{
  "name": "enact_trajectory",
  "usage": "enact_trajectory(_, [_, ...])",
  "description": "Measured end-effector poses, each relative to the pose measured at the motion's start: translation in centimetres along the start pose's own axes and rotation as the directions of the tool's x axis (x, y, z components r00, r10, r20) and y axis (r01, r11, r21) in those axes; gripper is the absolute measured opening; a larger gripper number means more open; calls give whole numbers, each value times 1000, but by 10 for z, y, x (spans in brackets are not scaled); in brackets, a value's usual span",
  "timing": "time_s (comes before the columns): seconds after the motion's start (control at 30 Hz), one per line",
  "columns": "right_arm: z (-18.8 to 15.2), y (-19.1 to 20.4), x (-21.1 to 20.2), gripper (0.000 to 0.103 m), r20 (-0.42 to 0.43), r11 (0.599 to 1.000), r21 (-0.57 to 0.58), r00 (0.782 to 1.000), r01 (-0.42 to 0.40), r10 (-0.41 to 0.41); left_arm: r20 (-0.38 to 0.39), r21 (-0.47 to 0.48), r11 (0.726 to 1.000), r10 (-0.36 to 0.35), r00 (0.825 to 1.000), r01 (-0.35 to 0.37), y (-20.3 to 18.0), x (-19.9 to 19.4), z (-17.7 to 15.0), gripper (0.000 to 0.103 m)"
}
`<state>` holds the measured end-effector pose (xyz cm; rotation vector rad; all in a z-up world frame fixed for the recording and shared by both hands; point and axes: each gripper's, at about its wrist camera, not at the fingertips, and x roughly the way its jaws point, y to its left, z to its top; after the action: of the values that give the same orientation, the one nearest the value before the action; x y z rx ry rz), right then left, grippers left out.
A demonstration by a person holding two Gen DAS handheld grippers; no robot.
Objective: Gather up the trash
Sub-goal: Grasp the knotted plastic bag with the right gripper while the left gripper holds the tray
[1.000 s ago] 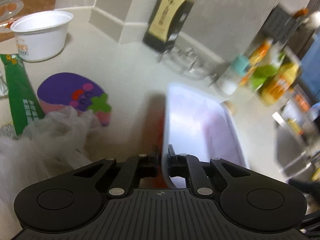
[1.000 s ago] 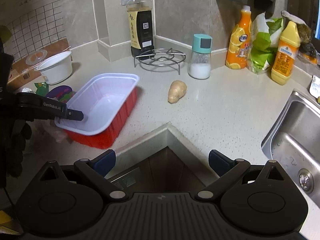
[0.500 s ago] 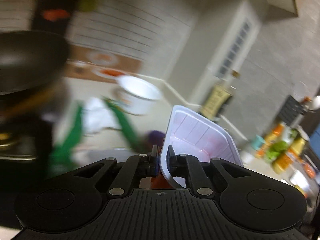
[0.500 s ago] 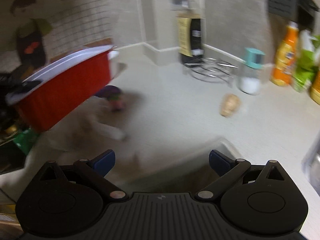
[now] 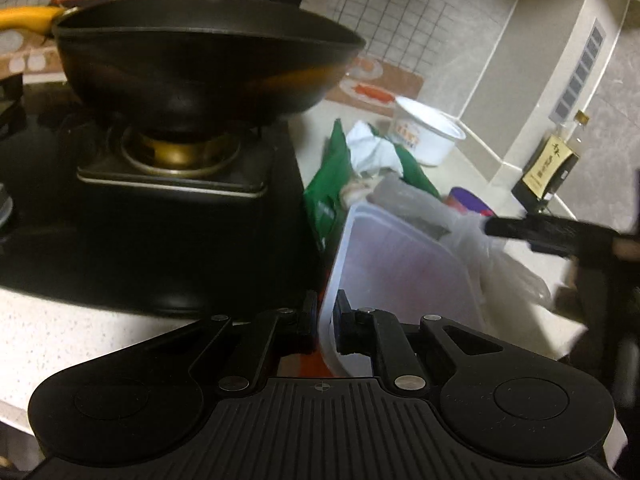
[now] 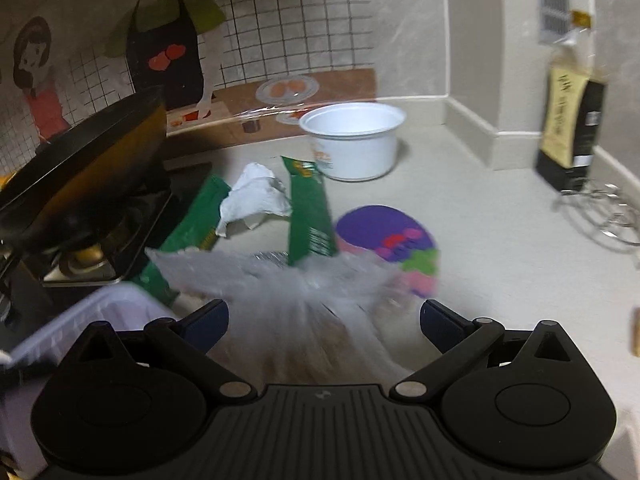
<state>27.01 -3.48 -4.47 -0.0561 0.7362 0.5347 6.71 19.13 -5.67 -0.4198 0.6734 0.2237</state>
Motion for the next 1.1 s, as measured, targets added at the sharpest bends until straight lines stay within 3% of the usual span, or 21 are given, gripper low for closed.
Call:
enact_trajectory(0.3, [4,16,60,102,-137,1000,-17,990,7,-9,-48,58,997,-42,998,45,5,15,-5,12])
enact_trajectory(0.43, [4,5,76,102,-205,998,59,978,-31,42,-50,51,997,-63,997,66,7,19,-3,12])
enact_trajectory(0.77, [10,4,84,103,-266,999,30,963,-45,51,-89,55,994,-85,992,90,11,27,-3,13])
enact_trajectory(0.93, [14,8,90,103,-309,1000,3,951,7,-5,-107,50,993,-97,990,103,12,32,-3,13])
enact_trajectory(1.03, [16,9,92,103,-311,1000,-2,950,-6,5,-112,52,993,-103,988,109,11,34,-2,14])
enact_trajectory(1.1, [17,12,88,97,-280,1000,-10,960,8,-11,-115,50,992,-107,988,113,12,34,-1,14])
